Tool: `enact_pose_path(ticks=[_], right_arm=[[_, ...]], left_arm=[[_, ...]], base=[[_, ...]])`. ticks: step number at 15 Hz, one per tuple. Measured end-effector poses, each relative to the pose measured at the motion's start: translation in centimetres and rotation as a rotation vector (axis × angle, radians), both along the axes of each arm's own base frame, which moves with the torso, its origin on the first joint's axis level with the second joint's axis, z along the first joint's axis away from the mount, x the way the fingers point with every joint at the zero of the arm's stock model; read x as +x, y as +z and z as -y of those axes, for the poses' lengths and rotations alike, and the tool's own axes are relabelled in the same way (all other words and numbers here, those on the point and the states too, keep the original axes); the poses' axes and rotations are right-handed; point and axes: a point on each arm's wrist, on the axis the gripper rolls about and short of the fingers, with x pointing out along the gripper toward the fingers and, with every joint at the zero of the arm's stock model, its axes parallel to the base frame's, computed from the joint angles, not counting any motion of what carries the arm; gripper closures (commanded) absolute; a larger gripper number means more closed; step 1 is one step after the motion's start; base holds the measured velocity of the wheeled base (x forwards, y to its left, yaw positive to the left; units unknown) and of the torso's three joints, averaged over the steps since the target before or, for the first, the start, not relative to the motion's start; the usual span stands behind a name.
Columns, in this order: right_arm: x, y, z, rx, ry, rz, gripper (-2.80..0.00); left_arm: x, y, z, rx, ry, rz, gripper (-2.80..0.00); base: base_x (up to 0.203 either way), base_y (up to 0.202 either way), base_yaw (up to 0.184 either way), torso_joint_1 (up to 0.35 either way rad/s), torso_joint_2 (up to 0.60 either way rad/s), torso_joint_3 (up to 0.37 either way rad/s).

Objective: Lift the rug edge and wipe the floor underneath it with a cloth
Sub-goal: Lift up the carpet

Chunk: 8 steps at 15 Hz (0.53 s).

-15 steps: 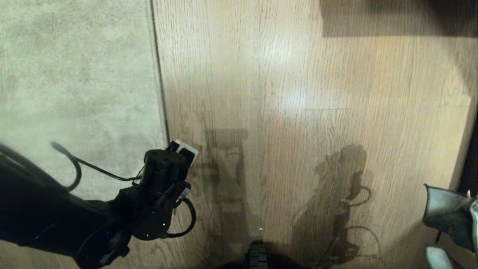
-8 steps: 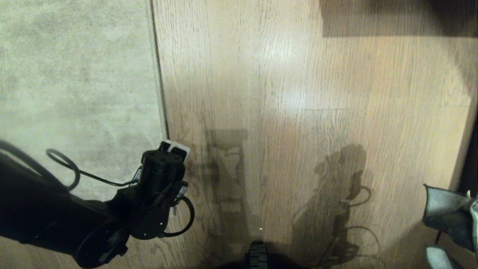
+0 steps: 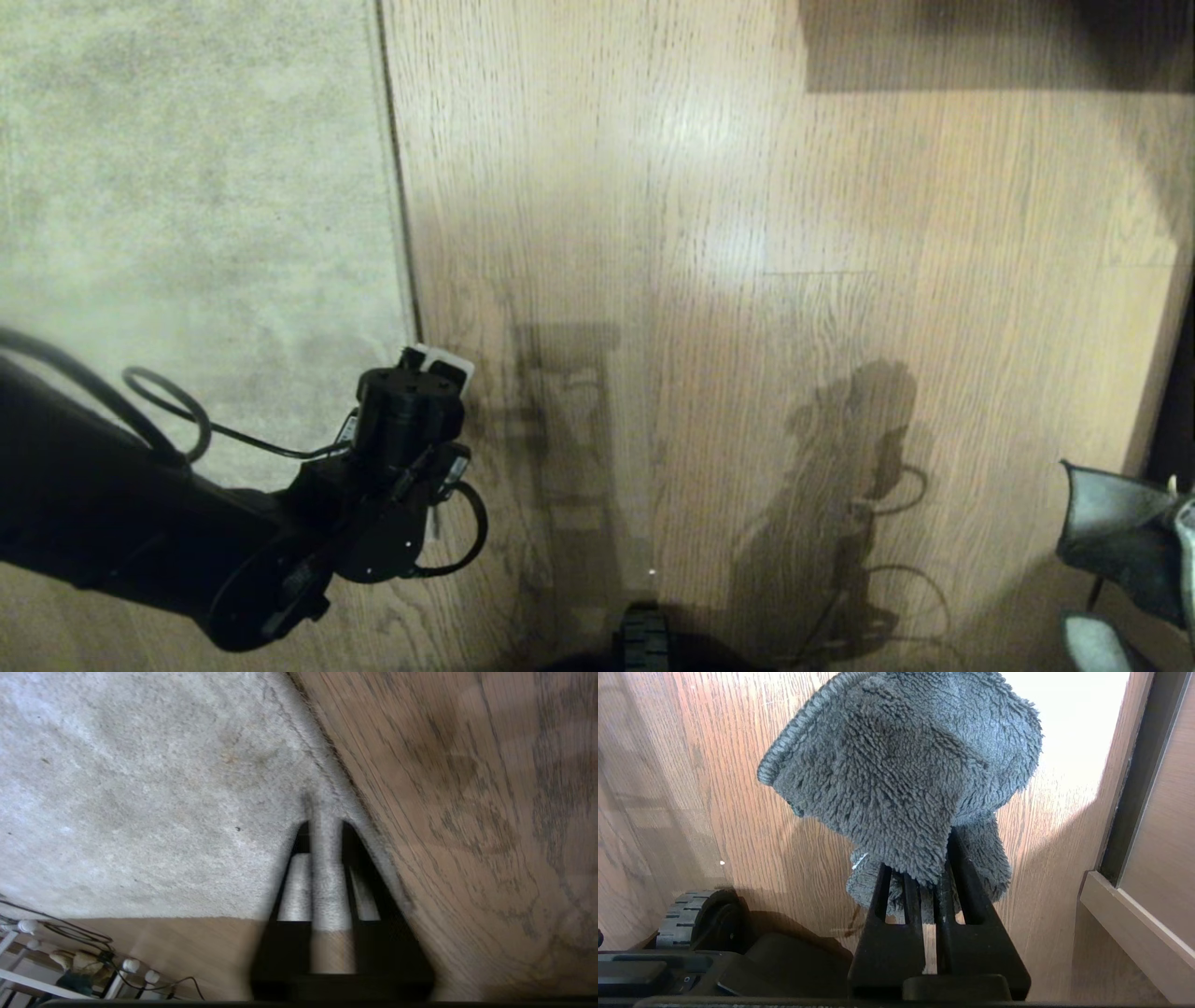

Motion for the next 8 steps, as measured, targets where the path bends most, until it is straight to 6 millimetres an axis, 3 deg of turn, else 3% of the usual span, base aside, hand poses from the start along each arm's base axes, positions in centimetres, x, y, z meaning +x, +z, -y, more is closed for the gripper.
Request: enact_pose_path(ticks=[5,8], right_arm=[[0.0,0.0,0.0,0.000,0.000,0.000,0.00],[0.0,0.0,0.0,0.000,0.000,0.000,0.00]], left_arm=[[1.0,0.3,-0.2,-0.014,-0.027,-0.006,-2.80],[2.0,0.7,-0.7,0.068,-0.034,-0.014,-2.80]], base=[[0.000,0.000,0.000,0.000,0.00,0.000],[0.000,0.000,0.000,0.000,0.00,0.000]])
